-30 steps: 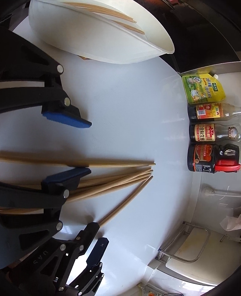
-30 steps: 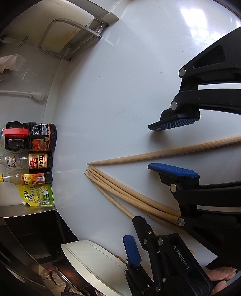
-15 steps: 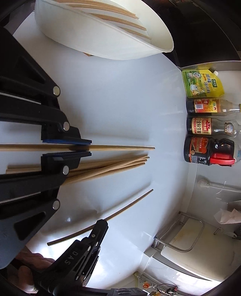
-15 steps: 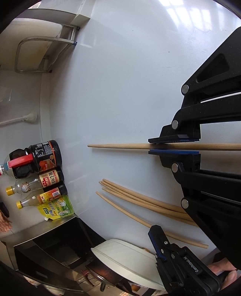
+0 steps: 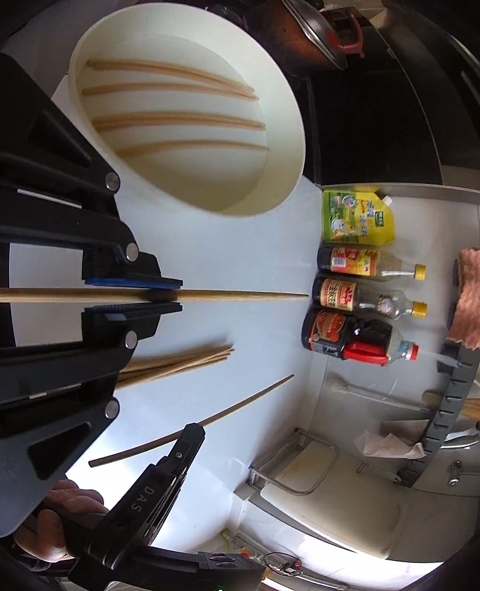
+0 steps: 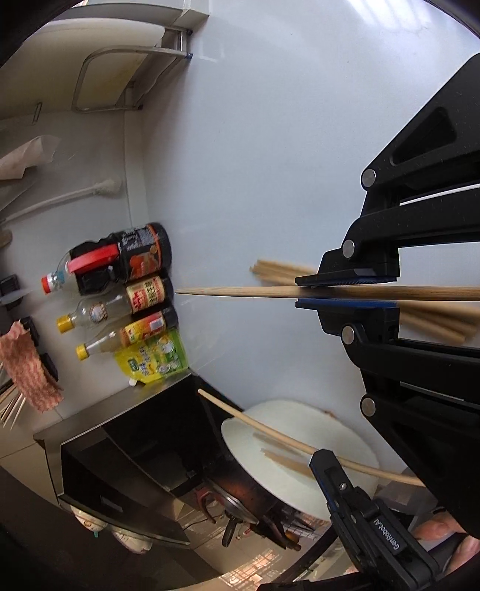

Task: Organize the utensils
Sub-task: 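Carry both held chopsticks over the white water basin, then lower the chopsticks into the basin and open both tools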

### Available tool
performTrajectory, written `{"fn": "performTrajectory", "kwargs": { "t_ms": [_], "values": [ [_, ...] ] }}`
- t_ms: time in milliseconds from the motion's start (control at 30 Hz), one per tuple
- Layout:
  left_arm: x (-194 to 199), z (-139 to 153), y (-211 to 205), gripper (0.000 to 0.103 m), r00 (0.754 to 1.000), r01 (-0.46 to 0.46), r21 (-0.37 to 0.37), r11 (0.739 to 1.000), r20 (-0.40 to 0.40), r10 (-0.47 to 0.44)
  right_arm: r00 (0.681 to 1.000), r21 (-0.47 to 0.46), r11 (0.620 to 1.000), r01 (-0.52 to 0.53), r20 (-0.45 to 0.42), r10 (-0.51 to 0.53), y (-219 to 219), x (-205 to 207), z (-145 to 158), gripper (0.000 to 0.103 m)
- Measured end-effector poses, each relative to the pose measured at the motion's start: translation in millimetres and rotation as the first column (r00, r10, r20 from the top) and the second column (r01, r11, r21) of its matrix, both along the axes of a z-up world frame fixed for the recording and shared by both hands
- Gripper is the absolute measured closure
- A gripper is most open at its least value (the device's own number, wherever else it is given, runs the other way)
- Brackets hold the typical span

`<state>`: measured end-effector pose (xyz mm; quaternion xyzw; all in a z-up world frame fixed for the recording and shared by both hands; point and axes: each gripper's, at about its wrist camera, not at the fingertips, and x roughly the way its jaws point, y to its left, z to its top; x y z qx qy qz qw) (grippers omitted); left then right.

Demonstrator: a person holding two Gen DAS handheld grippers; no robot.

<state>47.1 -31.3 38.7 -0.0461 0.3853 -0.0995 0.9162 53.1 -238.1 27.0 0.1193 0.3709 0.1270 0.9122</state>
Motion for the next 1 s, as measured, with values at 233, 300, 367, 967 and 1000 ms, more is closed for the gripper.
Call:
{"fn": "performTrajectory", "kwargs": {
  "t_ms": [233,300,367,967,1000],
  "values": [
    [2.6,21.1,78.8,0.095,0.994,-0.102,-0.033,0.994,0.043,0.103,0.987,0.012,0.988,-0.154,0.039,0.154,96.9,23.4,33.4,0.097],
    [6.4,23.9,101.2,0.095,0.990,-0.129,-0.034,0.991,0.047,0.131,0.981,0.020,0.981,-0.195,0.027,0.195,125.1,34.0,36.3,0.097],
    [13.0,22.6,122.5,0.095,0.987,-0.157,-0.027,0.987,0.041,0.158,0.973,0.021,0.973,-0.231,0.006,0.231,154.6,44.8,34.5,0.097],
    [39.0,-24.5,199.9,0.071,0.961,-0.273,-0.072,0.959,-0.077,0.267,0.949,-0.056,0.953,-0.299,-0.122,0.291,245.9,77.8,-16.4,0.085],
    [37.5,-25.1,200.0,0.071,0.960,-0.274,-0.073,0.959,-0.078,0.268,0.950,-0.055,0.954,-0.296,-0.120,0.288,244.1,76.4,-16.2,0.085]
  ]
}}
